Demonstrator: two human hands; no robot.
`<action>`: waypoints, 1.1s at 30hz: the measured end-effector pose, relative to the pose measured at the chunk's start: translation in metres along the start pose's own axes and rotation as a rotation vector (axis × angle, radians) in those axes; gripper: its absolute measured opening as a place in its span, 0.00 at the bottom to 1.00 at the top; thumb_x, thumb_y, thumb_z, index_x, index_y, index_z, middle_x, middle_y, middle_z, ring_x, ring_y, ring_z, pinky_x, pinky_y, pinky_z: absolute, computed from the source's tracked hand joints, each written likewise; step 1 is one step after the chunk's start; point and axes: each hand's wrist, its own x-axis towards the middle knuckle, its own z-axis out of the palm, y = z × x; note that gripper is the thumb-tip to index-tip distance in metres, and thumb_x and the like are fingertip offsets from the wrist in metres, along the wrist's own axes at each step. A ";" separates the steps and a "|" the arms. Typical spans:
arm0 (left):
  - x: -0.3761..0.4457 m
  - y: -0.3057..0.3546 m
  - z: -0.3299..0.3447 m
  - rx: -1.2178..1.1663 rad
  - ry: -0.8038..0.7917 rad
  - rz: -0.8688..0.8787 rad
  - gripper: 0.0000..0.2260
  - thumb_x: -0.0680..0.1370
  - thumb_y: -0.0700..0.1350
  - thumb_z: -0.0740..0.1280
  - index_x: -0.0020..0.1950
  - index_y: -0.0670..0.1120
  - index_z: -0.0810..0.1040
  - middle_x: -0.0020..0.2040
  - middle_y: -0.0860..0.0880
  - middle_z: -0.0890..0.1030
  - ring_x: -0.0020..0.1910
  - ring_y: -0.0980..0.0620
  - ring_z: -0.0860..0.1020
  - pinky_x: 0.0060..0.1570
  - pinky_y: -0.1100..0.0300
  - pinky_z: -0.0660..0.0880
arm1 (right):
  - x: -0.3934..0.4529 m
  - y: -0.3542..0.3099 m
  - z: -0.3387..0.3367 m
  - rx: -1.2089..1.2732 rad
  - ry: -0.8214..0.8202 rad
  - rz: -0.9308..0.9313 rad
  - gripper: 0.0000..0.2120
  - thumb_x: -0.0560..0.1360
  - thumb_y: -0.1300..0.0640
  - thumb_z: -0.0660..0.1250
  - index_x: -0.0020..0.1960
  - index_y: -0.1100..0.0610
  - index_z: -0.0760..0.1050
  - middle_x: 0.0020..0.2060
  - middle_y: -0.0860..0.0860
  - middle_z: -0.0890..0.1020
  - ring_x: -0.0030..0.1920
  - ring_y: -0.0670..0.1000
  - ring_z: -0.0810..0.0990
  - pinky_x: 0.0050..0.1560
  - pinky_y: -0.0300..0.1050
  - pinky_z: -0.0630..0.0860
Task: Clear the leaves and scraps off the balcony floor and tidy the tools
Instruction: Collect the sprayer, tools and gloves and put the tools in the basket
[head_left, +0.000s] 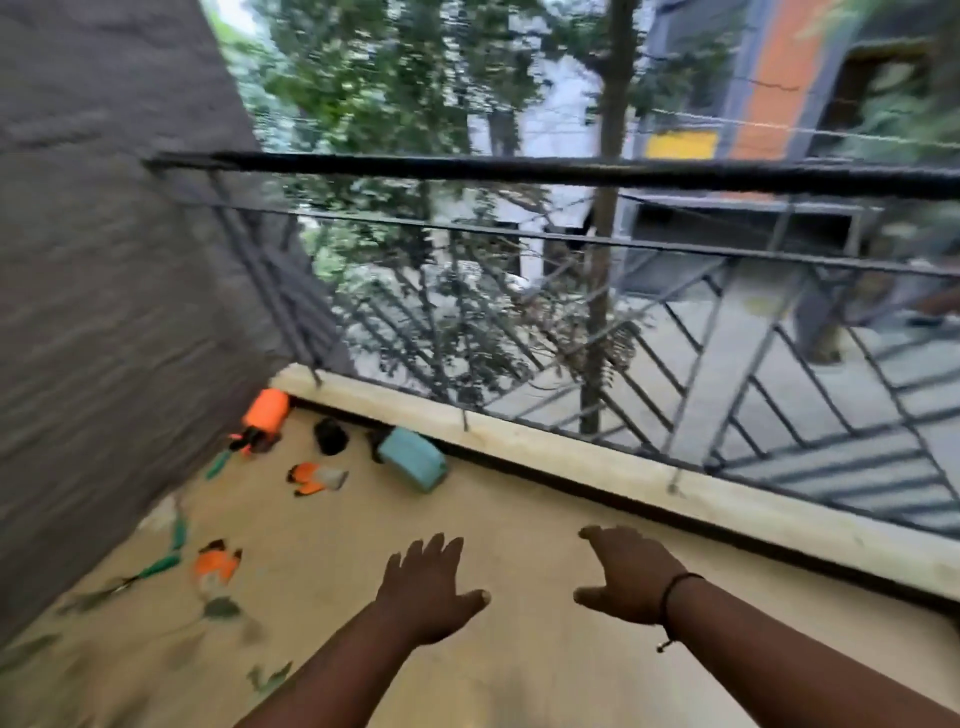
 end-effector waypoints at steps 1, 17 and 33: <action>-0.005 -0.019 -0.003 -0.032 0.004 -0.050 0.38 0.78 0.67 0.57 0.81 0.51 0.48 0.81 0.48 0.48 0.79 0.45 0.50 0.76 0.47 0.50 | 0.011 -0.020 -0.005 -0.022 -0.006 -0.043 0.39 0.73 0.35 0.65 0.77 0.48 0.55 0.72 0.51 0.68 0.73 0.54 0.62 0.68 0.47 0.65; 0.043 -0.168 -0.064 -0.361 0.037 -0.520 0.40 0.77 0.69 0.58 0.81 0.52 0.45 0.81 0.48 0.45 0.79 0.44 0.47 0.76 0.45 0.49 | 0.213 -0.172 -0.080 -0.278 -0.140 -0.518 0.42 0.70 0.32 0.64 0.76 0.48 0.54 0.72 0.52 0.66 0.73 0.56 0.61 0.70 0.50 0.65; 0.101 -0.311 -0.094 -0.534 0.109 -0.748 0.41 0.75 0.70 0.58 0.81 0.53 0.47 0.81 0.48 0.47 0.79 0.45 0.51 0.75 0.45 0.53 | 0.377 -0.336 -0.122 -0.444 -0.232 -0.749 0.45 0.71 0.33 0.65 0.79 0.51 0.50 0.75 0.55 0.61 0.77 0.57 0.54 0.73 0.50 0.60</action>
